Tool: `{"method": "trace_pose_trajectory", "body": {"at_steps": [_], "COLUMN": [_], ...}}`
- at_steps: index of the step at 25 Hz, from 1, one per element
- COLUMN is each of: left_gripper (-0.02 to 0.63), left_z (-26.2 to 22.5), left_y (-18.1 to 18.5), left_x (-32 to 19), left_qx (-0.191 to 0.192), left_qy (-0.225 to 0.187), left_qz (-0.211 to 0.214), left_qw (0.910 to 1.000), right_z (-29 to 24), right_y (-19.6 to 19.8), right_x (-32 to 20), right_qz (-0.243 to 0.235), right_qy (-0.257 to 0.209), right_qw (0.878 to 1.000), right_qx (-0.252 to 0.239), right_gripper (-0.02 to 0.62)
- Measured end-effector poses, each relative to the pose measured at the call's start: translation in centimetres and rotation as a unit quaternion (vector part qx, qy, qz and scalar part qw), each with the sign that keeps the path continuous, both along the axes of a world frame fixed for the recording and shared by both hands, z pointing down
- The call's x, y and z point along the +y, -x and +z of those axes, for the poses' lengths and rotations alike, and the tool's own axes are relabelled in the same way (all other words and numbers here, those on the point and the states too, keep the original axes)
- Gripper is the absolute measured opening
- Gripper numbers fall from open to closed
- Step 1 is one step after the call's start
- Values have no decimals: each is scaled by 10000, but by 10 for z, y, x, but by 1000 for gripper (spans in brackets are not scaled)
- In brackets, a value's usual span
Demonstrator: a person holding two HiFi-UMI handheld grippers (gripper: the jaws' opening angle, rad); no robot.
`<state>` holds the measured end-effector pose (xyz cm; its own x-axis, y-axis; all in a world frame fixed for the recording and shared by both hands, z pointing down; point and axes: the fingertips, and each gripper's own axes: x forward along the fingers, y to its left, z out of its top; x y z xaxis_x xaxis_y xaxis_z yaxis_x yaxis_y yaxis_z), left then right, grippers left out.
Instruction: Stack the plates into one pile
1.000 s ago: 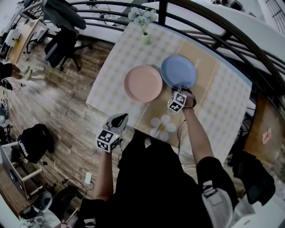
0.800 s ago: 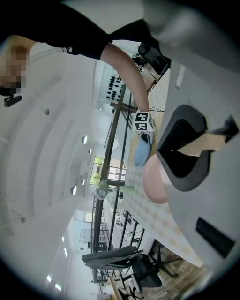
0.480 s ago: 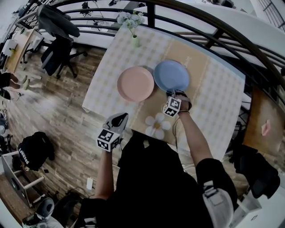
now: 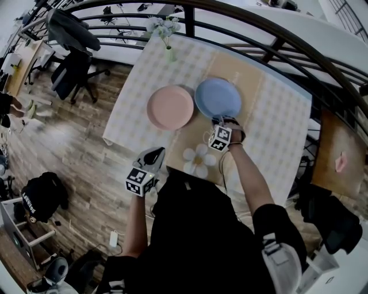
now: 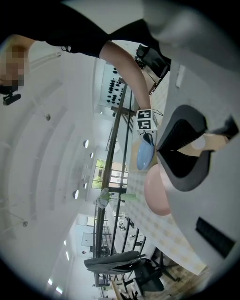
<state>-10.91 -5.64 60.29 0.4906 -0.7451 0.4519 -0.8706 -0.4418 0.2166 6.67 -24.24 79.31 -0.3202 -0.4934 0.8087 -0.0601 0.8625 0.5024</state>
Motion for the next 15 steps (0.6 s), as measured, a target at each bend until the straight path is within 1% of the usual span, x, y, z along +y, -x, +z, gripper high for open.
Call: {"method": "trace_pose_trajectory", "body": {"at_steps": [9, 15], "left_gripper": [2, 2], "left_z": [-5, -4], "left_y": [1, 10], "left_x": [7, 15], "left_qx": [-4, 10], "left_qy": [-78, -106], "left_qz": [-105, -223], "left_qw": [9999, 9997], "right_z": [-8, -11], "right_y": [11, 28], "right_x": [6, 11], "right_qz": [-127, -279], "right_qy": [-75, -103], "right_qw": [9999, 9995], "right_qx": [-79, -76], "right_gripper": [17, 17]}}
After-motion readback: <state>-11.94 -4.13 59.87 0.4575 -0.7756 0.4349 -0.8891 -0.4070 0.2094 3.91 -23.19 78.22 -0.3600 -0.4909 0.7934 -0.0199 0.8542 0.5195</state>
